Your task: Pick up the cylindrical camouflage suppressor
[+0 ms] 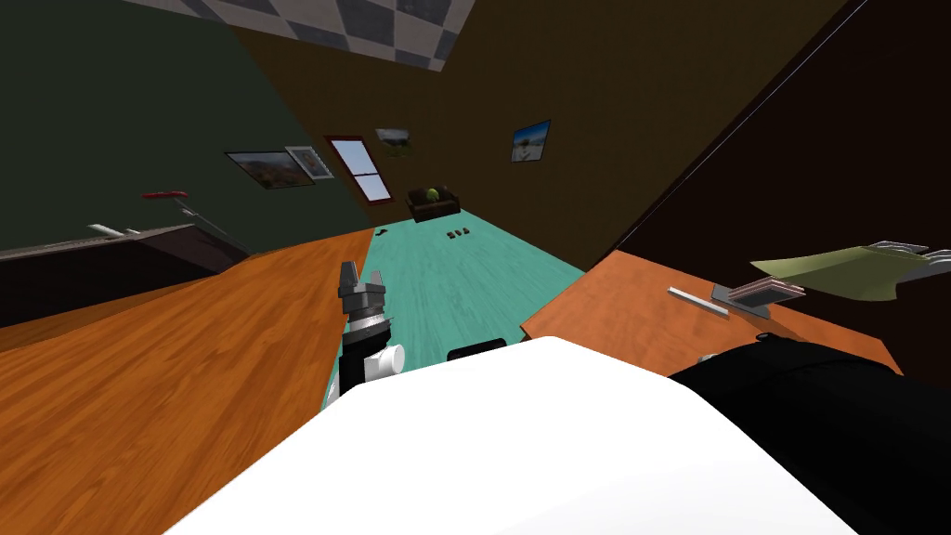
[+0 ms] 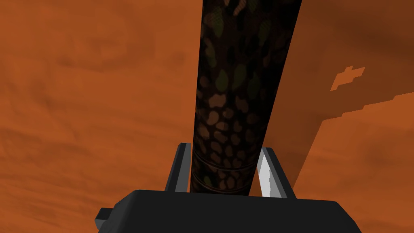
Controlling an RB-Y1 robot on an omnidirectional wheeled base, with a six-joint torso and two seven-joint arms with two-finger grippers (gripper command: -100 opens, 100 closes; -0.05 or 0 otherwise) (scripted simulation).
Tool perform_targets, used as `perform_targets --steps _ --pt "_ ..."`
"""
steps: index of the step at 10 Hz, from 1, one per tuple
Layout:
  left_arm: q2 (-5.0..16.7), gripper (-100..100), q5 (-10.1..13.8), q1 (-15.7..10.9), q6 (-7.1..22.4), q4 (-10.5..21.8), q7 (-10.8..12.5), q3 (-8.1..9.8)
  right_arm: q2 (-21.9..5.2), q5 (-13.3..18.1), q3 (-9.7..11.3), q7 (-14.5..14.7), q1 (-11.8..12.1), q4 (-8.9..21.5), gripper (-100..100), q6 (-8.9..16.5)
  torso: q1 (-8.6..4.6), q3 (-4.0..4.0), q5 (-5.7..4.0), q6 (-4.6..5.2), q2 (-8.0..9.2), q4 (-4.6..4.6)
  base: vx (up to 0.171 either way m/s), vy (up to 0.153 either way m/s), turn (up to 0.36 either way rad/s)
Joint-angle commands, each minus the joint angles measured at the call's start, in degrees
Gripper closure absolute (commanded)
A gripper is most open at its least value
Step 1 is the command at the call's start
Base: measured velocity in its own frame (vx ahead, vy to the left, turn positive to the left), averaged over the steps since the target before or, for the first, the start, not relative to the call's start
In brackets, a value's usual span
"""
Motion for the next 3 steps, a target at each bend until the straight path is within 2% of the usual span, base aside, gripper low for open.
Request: perform_targets --steps 1,2,3 --pt "0.0 0 0.0 0.0 0.0 0.0 0.0 0.00 -1.7 -0.4 0.0 -0.2 0.9 -1.2 100 -0.7 0.00 0.00 0.00 0.00 0.00 0.00 0.022 0.072 -0.055" --pt "0.0 0 0.0 0.0 0.0 0.0 0.0 0.00 -1.0 -0.2 0.0 -0.1 0.4 -0.4 100 -0.5 0.06 -0.01 0.02 -0.03 -0.01 0.00 0.008 0.032 -0.012" --pt "0.0 0 0.0 0.0 0.0 0.0 0.0 0.00 -1.1 -0.2 0.0 -0.2 0.4 -0.5 0 -0.7 -0.05 0.01 -0.01 -0.04 0.01 0.01 0.001 0.007 0.000"
